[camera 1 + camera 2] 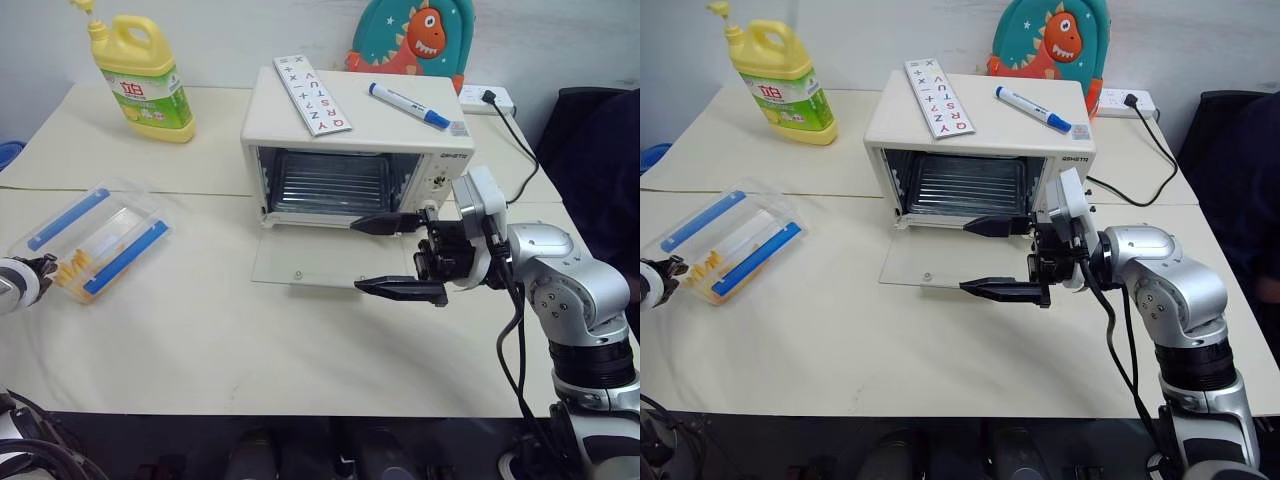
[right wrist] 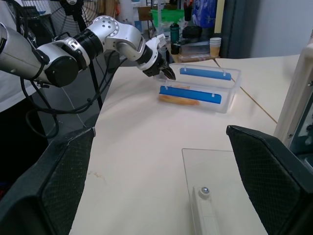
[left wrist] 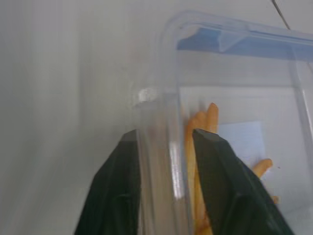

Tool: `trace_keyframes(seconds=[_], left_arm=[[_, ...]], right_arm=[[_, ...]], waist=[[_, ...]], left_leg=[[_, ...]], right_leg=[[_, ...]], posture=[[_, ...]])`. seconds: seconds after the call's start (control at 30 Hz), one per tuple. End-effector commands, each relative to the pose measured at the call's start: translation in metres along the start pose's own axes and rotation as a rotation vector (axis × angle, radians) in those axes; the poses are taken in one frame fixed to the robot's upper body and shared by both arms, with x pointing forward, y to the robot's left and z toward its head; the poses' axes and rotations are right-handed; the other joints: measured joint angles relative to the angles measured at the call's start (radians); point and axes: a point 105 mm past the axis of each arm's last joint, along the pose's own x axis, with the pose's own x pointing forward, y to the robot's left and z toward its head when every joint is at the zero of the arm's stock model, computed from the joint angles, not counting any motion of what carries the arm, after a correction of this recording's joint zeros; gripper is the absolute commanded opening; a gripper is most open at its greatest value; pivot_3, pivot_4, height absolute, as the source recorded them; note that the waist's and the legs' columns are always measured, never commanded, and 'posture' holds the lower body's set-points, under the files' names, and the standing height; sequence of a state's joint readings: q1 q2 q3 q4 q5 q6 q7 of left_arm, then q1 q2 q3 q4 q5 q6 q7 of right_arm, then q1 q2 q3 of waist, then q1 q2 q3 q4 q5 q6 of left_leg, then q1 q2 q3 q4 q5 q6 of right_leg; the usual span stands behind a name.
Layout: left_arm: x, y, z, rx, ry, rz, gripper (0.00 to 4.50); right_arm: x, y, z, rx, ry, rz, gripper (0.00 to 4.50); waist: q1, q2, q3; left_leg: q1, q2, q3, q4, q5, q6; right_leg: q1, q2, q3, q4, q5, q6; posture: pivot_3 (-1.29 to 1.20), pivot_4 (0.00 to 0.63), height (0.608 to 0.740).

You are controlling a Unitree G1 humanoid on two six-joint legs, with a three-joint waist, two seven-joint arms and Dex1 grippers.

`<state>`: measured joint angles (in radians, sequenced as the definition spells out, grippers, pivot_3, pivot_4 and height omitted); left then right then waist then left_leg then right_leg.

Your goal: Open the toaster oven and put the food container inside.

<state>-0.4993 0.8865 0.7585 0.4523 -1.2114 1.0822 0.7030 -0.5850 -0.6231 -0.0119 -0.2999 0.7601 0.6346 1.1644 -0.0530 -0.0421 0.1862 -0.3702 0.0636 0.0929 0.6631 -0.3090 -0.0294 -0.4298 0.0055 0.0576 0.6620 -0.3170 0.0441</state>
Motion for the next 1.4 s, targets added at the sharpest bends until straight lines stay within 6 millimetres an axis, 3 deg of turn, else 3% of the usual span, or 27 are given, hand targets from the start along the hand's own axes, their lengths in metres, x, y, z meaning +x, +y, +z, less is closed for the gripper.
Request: trace_keyframes(seconds=[0.03, 0.13, 0.33, 0.47, 0.6, 0.83, 1.17, 1.4], left_arm=[[-0.009, 0.001, 0.017, 0.034, -0.035, 0.004, 0.33], [-0.028, -0.018, 0.014, 0.324, -0.004, -0.124, 0.06], [-0.056, -0.030, 0.007, 0.543, 0.066, -0.261, 0.06], [-0.074, -0.061, -0.008, 0.632, 0.123, -0.418, 0.06], [-0.087, -0.113, -0.043, 0.735, 0.196, -0.607, 0.06], [-0.090, -0.182, -0.095, 0.854, 0.273, -0.750, 0.06], [-0.083, -0.246, -0.147, 0.917, 0.383, -0.763, 0.06], [-0.082, -0.271, -0.158, 0.800, 0.402, -0.779, 2.21]], right_arm=[[-0.009, 0.002, 0.014, -0.040, -0.013, -0.022, 4.50], [-0.020, -0.001, 0.009, -0.015, 0.033, -0.056, 4.50], [-0.045, -0.008, 0.005, -0.035, 0.091, -0.171, 4.50], [-0.057, -0.004, -0.002, -0.016, 0.117, -0.219, 4.50], [-0.071, -0.001, -0.007, -0.018, 0.150, -0.286, 4.50], [-0.084, 0.011, -0.008, -0.021, 0.177, -0.341, 4.50], [-0.086, 0.020, -0.012, -0.011, 0.156, -0.429, 4.50], [-0.085, 0.015, -0.011, -0.023, 0.138, -0.472, 4.50]], waist=[[0.000, 0.000, 0.000], [-0.005, -0.004, 0.000], [-0.003, -0.004, 0.000], [0.002, -0.004, 0.000], [0.015, -0.004, 0.000], [0.020, -0.003, 0.001], [0.027, -0.003, 0.001], [0.024, -0.002, 0.001]], left_leg=[[0.000, 0.000, 0.000, 0.000, 0.000, 0.000], [-0.001, 0.000, 0.000, 0.000, 0.000, -0.001], [-0.001, 0.000, 0.000, -0.002, -0.001, -0.002], [-0.001, 0.000, 0.000, -0.002, -0.002, 0.000], [-0.001, -0.001, -0.001, -0.002, -0.002, 0.001], [-0.001, -0.001, 0.000, 0.000, -0.001, 0.000], [0.000, -0.002, 0.000, 0.001, 0.002, -0.003], [0.000, -0.001, 0.001, 0.001, 0.002, -0.005]], right_leg=[[0.000, 0.000, 0.000, 0.000, 0.000, 0.000], [-0.001, 0.000, 0.000, 0.000, 0.000, 0.000], [-0.002, -0.001, 0.000, -0.002, -0.001, -0.002], [-0.001, -0.001, 0.000, -0.001, -0.001, -0.002], [-0.001, -0.001, 0.000, -0.001, -0.001, -0.002], [0.000, 0.001, 0.002, -0.001, 0.000, 0.001], [0.000, 0.002, 0.002, 0.000, 0.000, 0.001], [0.000, 0.003, 0.003, 0.000, 0.001, 0.002]], posture=[[0.00, 0.150, 0.740], [0.00, 0.150, 0.740], [0.00, 0.150, 0.740], [0.00, 0.150, 0.740], [0.00, 0.150, 0.740], [0.00, 0.150, 0.740], [0.00, 0.150, 0.740], [0.00, 0.150, 0.740]])
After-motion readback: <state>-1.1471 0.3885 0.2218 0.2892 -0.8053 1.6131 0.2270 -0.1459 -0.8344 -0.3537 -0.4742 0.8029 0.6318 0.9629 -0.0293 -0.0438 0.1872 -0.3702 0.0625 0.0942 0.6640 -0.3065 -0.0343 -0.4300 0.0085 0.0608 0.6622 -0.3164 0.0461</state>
